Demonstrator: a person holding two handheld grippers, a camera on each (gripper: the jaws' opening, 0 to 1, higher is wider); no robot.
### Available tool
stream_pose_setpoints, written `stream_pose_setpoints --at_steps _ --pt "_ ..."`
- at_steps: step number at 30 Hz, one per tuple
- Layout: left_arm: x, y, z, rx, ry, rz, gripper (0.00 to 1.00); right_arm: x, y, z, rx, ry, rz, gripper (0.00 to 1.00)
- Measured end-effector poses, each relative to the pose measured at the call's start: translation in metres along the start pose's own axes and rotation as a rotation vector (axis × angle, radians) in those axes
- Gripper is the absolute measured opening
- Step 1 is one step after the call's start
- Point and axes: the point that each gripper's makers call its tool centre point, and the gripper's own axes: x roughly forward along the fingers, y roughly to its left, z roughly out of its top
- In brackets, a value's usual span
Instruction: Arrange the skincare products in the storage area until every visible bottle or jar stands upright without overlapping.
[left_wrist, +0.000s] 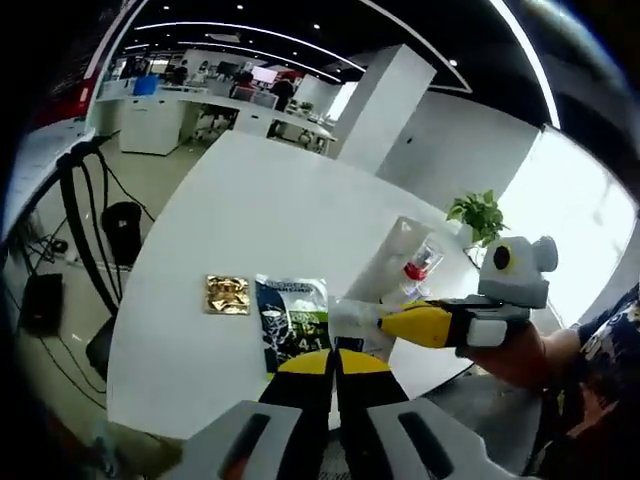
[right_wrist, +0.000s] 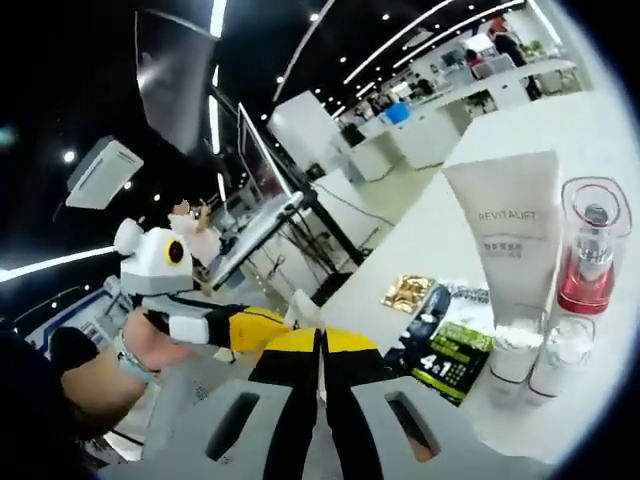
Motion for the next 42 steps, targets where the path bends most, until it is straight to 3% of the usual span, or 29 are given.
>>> stream_pose_setpoints --at_steps 3,7,12,15,20,23,29,33,37,42 --pt "0.005 0.015 -0.007 0.009 0.062 0.088 0.01 0.017 -0.008 -0.012 -0.11 0.028 -0.082 0.0" --pt "0.011 0.043 -0.012 0.035 0.146 0.238 0.01 0.044 -0.006 -0.02 -0.255 0.09 -0.121 0.0" --pt "0.02 0.069 -0.004 -0.014 0.193 0.309 0.01 0.072 -0.021 -0.017 -0.238 0.13 -0.16 0.0" --pt "0.027 0.081 -0.002 -0.075 0.23 0.321 0.01 0.089 -0.034 -0.02 -0.323 0.196 -0.2 0.0" --pt "0.044 0.105 -0.006 -0.129 0.295 0.354 0.01 0.115 -0.05 -0.03 -0.47 0.284 -0.206 0.0" --pt "0.057 0.107 -0.012 -0.169 0.332 0.318 0.01 0.122 -0.064 -0.037 -0.458 0.323 -0.229 0.0" --pt "0.065 0.118 -0.027 -0.088 0.376 0.35 0.02 0.126 -0.068 -0.048 -0.401 0.369 -0.199 0.01" --pt "0.067 0.122 -0.03 -0.039 0.384 0.375 0.03 0.128 -0.07 -0.054 -0.441 0.386 -0.192 0.02" --pt "0.067 0.126 -0.036 0.017 0.43 0.415 0.04 0.129 -0.071 -0.059 -0.41 0.407 -0.19 0.03" --pt "0.068 0.129 -0.039 0.088 0.449 0.435 0.04 0.126 -0.076 -0.061 -0.474 0.42 -0.191 0.06"
